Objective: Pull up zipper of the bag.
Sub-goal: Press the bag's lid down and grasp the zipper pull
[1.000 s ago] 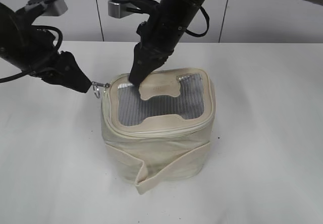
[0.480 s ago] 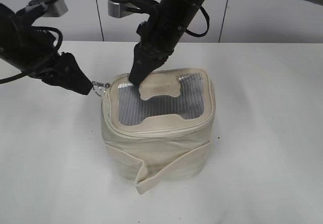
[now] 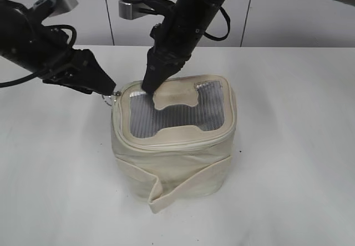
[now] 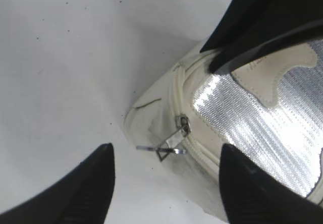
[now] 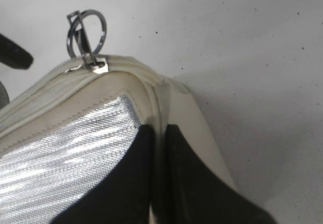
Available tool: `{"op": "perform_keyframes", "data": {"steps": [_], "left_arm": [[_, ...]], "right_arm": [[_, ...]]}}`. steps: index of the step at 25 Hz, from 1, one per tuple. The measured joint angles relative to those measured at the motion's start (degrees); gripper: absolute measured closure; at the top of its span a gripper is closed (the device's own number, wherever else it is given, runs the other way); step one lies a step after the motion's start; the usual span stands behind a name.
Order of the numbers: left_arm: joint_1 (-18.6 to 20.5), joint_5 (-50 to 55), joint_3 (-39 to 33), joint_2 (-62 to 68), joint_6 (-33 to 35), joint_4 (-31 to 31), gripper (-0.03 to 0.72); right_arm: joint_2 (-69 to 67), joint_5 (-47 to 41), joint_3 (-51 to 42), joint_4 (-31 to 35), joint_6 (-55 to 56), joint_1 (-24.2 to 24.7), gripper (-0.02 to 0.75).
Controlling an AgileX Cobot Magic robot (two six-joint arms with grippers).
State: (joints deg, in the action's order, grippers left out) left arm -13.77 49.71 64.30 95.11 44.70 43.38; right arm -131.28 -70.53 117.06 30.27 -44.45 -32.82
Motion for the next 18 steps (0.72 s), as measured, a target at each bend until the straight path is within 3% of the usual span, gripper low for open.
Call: {"op": "perform_keyframes", "data": {"steps": [4,7,15,18], "left_arm": [[-0.3,-0.1,0.7,2.6,0.0,1.8,0.195],[-0.5,-0.6,0.7,3.4,0.0,1.6,0.249],[-0.6,-0.3,0.7,3.4,3.4,-0.2,0.63],[-0.6,0.0,0.7,3.4,5.8,-0.2,0.688]], "right_arm": [[0.0,0.0,0.0,-0.1,0.0,0.0,0.696],[0.0,0.0,0.0,0.0,0.1,0.0,0.696],[0.0,0.0,0.0,-0.1,0.1,0.0,0.696],[0.0,0.0,0.0,-0.2,0.3,0.0,0.696]]}}
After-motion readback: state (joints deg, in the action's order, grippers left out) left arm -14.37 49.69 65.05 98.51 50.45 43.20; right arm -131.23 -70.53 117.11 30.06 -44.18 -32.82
